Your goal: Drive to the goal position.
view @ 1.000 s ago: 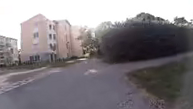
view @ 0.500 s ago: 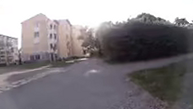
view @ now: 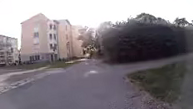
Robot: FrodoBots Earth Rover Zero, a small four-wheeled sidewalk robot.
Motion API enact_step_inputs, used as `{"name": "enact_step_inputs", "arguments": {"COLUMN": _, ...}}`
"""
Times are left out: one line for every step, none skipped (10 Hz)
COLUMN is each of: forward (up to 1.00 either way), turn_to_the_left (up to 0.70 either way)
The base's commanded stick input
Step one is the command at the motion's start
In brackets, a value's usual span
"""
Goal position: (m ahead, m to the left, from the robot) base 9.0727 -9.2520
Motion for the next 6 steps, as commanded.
{"name": "enact_step_inputs", "arguments": {"forward": 0.44, "turn_to_the_left": 0.02}}
{"name": "enact_step_inputs", "arguments": {"forward": 0.44, "turn_to_the_left": 0.02}}
{"name": "enact_step_inputs", "arguments": {"forward": 0.44, "turn_to_the_left": 0.02}}
{"name": "enact_step_inputs", "arguments": {"forward": 0.44, "turn_to_the_left": 0.02}}
{"name": "enact_step_inputs", "arguments": {"forward": 0.44, "turn_to_the_left": 0.02}}
{"name": "enact_step_inputs", "arguments": {"forward": 0.44, "turn_to_the_left": 0.02}}
